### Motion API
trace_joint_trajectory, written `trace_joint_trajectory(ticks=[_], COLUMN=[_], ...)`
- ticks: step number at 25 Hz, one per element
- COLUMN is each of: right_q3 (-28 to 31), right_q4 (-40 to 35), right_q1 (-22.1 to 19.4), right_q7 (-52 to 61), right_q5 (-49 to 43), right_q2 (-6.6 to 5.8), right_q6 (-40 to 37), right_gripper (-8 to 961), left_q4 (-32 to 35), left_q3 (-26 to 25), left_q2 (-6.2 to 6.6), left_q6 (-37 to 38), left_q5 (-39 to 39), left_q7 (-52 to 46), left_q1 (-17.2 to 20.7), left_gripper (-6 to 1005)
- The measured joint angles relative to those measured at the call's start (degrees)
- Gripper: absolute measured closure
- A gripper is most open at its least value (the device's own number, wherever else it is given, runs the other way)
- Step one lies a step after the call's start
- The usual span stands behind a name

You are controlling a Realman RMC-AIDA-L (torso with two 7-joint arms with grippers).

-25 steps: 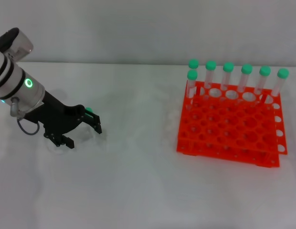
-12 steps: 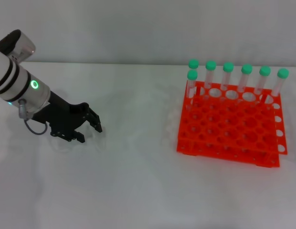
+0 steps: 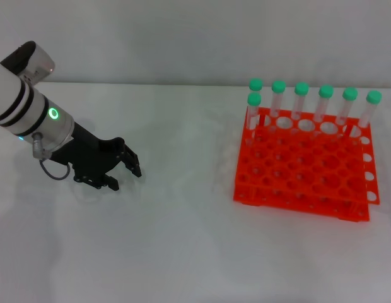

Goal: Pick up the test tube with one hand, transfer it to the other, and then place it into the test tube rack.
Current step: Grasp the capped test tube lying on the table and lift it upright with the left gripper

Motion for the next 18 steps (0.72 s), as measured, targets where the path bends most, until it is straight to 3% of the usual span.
trace_joint_trajectory(ticks=[9, 18], right_q3=[0.03, 0.03], right_q4=[0.00, -0.17], right_q1=[0.15, 0.14], right_q7=[0.00, 0.00], right_q5=[0.01, 0.07], right_q2=[-0.04, -0.06], right_q6=[0.01, 0.01], right_gripper=[84, 85], left_q4=[-0.12, -0.11], left_q3=[0.02, 0.06], left_q2=[-0.31, -1.48], left_q6=[-2.33, -4.55], left_q5=[0.00, 0.01], left_q7=[0.00, 0.00], left_q1=[0.41, 0.79], left_gripper=[476, 481])
